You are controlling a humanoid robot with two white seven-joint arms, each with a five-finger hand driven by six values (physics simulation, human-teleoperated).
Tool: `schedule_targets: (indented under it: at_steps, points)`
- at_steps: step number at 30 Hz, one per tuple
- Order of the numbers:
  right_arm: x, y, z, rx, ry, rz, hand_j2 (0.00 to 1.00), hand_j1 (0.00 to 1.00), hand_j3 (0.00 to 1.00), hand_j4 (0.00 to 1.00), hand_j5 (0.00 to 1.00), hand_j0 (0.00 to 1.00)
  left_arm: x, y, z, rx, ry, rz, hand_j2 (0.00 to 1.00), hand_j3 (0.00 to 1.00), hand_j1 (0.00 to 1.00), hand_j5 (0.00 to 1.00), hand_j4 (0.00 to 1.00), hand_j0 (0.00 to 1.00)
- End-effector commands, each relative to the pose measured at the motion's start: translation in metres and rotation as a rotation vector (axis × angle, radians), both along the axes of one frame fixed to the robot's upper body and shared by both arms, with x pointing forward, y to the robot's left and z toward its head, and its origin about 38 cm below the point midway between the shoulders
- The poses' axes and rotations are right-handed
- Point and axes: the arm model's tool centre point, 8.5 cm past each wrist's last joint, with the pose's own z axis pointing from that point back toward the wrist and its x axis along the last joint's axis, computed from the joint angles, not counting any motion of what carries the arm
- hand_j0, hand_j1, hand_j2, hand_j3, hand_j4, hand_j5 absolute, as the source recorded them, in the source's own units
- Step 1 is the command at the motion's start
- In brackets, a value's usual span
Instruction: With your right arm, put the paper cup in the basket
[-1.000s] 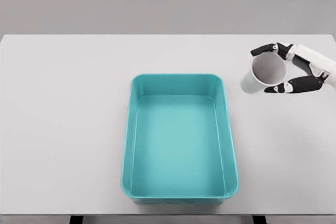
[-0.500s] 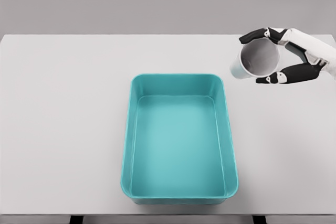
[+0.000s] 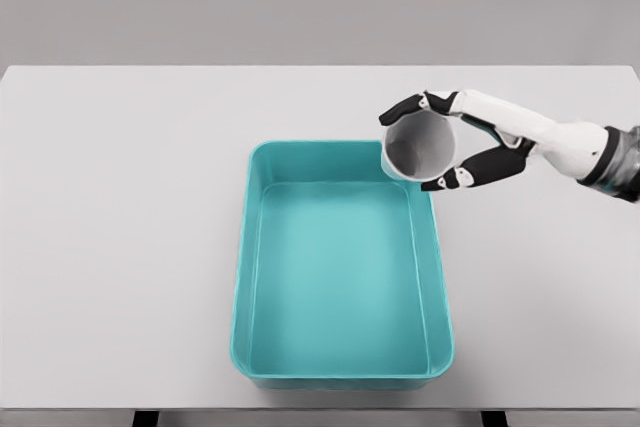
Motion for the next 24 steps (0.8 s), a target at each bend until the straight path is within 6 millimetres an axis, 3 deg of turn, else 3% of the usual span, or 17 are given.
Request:
schedule_targets:
  at_steps: [1, 11, 17, 24]
  points:
    - [-0.002, 0.010, -0.010, -0.011, 0.015, 0.020, 0.74, 0.74, 0.74, 0.74, 0.74, 0.74, 0.000, 0.000, 0.000, 0.000, 0.000, -0.001, 1.00, 1.00, 1.00, 1.00, 1.00, 1.00]
    - [-0.001, 0.033, -0.014, -0.160, -0.149, 0.065, 0.73, 0.73, 0.73, 0.73, 0.73, 0.73, 0.000, 0.000, 0.000, 0.000, 0.000, 0.001, 1.00, 1.00, 1.00, 1.00, 1.00, 1.00]
    - [-0.012, 0.065, -0.036, -0.239, -0.206, 0.184, 0.74, 0.74, 0.74, 0.74, 0.74, 0.74, 0.000, 0.000, 0.000, 0.000, 0.000, -0.001, 1.00, 1.00, 1.00, 1.00, 1.00, 1.00]
    - [-0.022, 0.075, -0.039, -0.279, -0.323, 0.278, 0.76, 0.76, 0.76, 0.76, 0.76, 0.76, 0.000, 0.000, 0.000, 0.000, 0.000, 0.001, 1.00, 1.00, 1.00, 1.00, 1.00, 1.00]
